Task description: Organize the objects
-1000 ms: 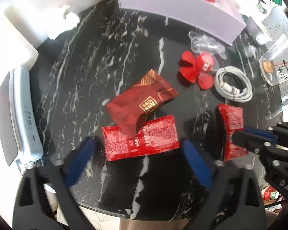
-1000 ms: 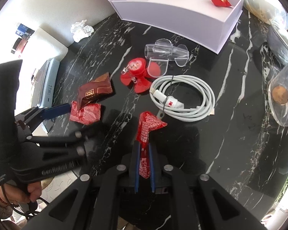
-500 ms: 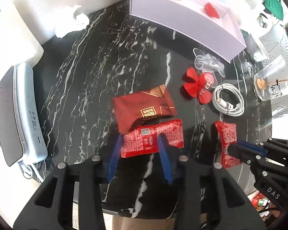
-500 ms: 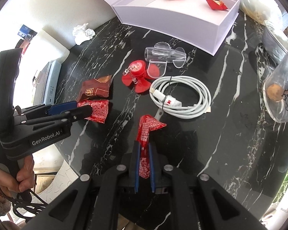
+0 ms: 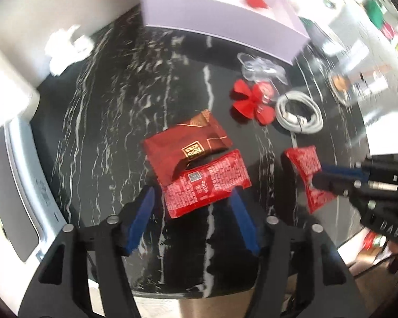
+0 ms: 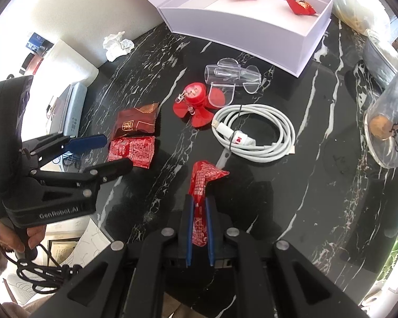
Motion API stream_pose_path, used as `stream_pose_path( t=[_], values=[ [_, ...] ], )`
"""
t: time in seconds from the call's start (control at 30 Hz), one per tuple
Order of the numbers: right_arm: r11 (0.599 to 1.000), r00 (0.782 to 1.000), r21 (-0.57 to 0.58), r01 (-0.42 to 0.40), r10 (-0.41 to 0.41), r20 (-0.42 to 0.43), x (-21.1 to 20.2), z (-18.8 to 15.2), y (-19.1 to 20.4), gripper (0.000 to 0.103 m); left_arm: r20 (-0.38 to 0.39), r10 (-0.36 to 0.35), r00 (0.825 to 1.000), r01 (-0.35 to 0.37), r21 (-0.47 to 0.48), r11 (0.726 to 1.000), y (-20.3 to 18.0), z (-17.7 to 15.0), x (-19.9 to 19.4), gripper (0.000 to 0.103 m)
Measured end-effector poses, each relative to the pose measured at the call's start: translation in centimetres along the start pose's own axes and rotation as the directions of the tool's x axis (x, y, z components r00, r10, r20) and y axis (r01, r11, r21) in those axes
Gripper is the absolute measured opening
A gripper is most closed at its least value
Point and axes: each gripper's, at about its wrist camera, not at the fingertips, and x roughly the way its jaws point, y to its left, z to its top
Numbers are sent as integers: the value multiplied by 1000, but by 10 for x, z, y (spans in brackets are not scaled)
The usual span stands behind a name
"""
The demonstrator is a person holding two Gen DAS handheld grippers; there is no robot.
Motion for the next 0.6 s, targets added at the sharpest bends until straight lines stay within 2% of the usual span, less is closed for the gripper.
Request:
stream_pose_path(
  t=[0.23, 0.37, 0.43, 0.5, 0.57, 0.6],
  values=[
    [1000, 1000, 14, 1, -1, -5, 4, 5, 0, 8, -12, -19, 1000, 22, 200, 980, -15, 29, 13, 64],
    [1000, 1000, 28, 3, -3, -3, 5, 9, -2, 8, 4, 8, 1000, -9, 333, 943, -25, 43, 20, 66],
    [999, 1000, 37, 4, -4, -4, 6, 10, -3, 8, 19, 15, 1000, -21, 404, 914, -31, 52, 21, 66],
    [999, 1000, 49, 5, -5, -3, 6, 11, -4, 8, 14, 18, 1000, -23, 441, 897, -35, 62, 24, 67],
    [998, 1000, 58, 5, -5, -5, 7, 12, -5, 8, 3, 9, 1000, -10, 442, 897, -35, 71, 27, 68],
    [998, 1000, 63, 6, -6, -6, 7, 12, -5, 8, -7, 1, 1000, 3, 435, 901, -36, 76, 29, 73]
  ],
)
